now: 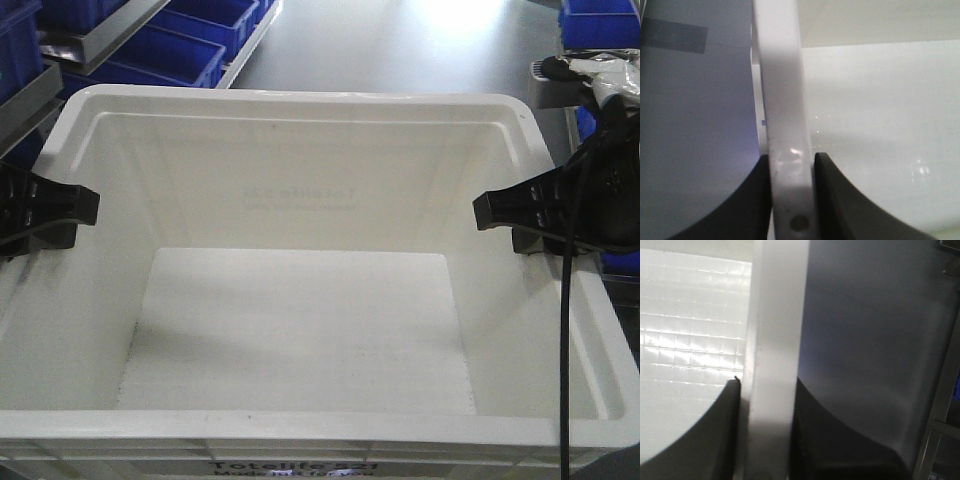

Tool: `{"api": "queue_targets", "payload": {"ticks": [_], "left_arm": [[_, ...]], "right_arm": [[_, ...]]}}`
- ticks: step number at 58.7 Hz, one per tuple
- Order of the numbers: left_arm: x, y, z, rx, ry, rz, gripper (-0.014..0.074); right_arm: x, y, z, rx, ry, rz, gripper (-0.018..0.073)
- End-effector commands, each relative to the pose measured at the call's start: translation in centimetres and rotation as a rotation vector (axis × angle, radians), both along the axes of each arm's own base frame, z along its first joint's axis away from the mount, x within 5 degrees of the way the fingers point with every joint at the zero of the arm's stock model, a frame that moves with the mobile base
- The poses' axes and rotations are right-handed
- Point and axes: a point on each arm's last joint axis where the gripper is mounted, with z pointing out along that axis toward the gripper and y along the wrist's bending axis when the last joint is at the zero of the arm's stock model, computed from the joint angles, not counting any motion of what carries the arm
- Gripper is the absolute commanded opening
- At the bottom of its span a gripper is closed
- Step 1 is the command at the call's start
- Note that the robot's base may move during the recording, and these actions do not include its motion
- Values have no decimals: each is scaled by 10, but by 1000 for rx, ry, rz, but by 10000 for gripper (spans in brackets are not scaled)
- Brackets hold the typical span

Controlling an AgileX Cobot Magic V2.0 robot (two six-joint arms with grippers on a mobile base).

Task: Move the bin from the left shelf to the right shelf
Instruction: 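Hold the crate with both grippers while the base turns away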

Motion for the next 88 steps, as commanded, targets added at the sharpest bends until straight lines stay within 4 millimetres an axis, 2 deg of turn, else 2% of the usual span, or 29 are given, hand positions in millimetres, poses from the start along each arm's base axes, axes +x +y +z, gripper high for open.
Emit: {"api": "queue_targets", "payload": {"ticks": [1,88], "left_arm": [[-1,0,22,-27,-159,-20,-6],[-1,0,22,-27,-159,-20,-6]], "right_arm": [[-2,-4,24,20,-149,18,13],[-8,-7,18,-17,-56,9,13]]}}
